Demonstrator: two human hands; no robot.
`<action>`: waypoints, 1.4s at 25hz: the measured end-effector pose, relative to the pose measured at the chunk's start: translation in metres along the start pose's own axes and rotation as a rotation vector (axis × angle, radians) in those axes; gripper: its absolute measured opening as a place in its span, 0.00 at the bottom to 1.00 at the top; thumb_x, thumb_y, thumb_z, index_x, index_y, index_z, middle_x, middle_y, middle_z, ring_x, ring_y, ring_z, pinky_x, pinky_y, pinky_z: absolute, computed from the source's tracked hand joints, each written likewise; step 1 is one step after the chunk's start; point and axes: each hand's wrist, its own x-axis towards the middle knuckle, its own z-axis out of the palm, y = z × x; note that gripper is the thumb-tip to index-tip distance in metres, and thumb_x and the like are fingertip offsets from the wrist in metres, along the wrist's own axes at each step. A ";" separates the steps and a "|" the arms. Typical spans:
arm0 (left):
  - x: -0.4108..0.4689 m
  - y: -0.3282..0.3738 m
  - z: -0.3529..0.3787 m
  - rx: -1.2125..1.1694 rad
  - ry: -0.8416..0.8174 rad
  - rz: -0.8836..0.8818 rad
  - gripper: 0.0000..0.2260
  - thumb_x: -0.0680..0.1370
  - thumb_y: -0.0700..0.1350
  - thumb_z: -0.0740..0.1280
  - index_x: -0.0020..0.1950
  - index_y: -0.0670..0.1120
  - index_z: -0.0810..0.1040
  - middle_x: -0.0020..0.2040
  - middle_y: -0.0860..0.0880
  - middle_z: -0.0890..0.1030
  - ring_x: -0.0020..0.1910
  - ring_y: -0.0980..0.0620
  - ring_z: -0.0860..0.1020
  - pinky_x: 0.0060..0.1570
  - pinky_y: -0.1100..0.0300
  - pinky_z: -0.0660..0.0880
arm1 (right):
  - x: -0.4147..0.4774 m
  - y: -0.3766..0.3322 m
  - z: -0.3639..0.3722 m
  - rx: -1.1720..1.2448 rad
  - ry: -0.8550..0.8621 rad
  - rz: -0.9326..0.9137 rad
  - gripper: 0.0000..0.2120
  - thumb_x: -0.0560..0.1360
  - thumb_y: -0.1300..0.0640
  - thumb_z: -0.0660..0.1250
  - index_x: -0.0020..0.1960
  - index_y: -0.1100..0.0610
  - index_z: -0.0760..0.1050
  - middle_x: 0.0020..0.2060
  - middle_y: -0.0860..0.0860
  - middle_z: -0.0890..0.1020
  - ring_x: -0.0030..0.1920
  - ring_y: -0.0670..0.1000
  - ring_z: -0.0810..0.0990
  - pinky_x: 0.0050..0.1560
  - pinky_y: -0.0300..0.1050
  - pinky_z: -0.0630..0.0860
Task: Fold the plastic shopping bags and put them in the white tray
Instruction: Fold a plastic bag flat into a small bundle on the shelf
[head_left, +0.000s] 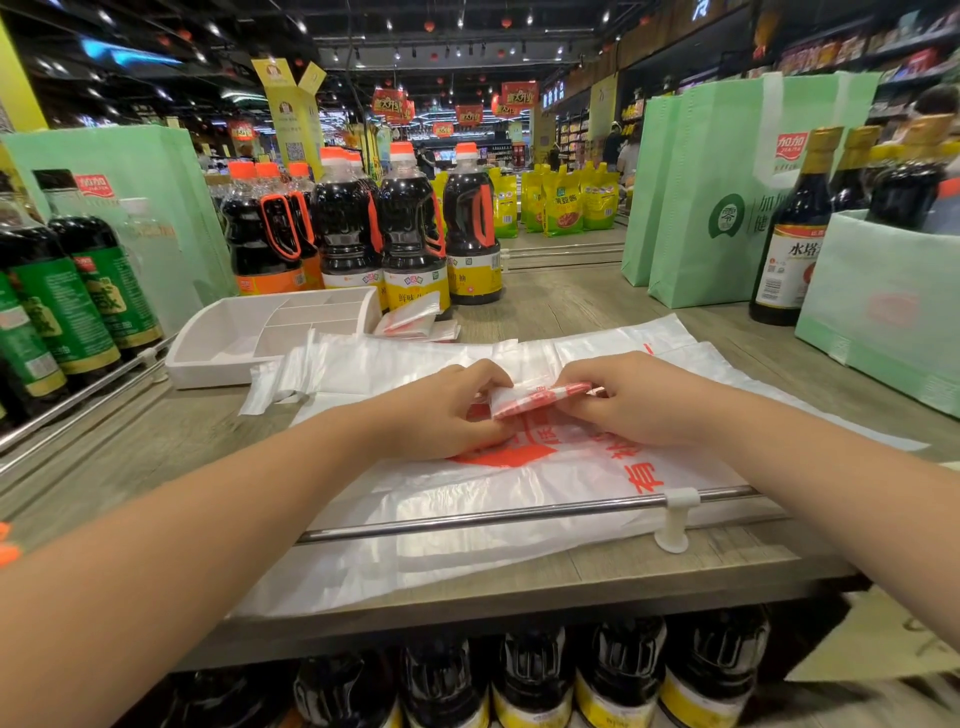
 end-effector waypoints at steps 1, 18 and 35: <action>-0.001 0.001 -0.001 -0.044 0.017 0.000 0.17 0.78 0.59 0.66 0.64 0.57 0.70 0.58 0.56 0.77 0.56 0.57 0.76 0.55 0.61 0.72 | -0.001 0.000 -0.001 0.020 -0.001 0.005 0.07 0.81 0.48 0.63 0.45 0.45 0.76 0.37 0.42 0.80 0.39 0.42 0.77 0.37 0.37 0.67; 0.019 0.014 0.004 -0.172 0.184 -0.256 0.19 0.84 0.56 0.57 0.37 0.48 0.71 0.34 0.51 0.75 0.36 0.51 0.73 0.36 0.57 0.67 | 0.019 -0.004 0.009 0.162 0.133 0.263 0.16 0.78 0.44 0.63 0.63 0.48 0.69 0.40 0.50 0.85 0.35 0.48 0.80 0.36 0.43 0.73; 0.006 0.022 0.012 0.281 0.100 -0.010 0.19 0.84 0.46 0.53 0.75 0.43 0.67 0.74 0.45 0.68 0.74 0.47 0.65 0.71 0.51 0.63 | 0.023 -0.006 0.027 -0.295 -0.091 0.047 0.22 0.83 0.48 0.49 0.71 0.57 0.68 0.70 0.56 0.71 0.71 0.58 0.67 0.71 0.55 0.65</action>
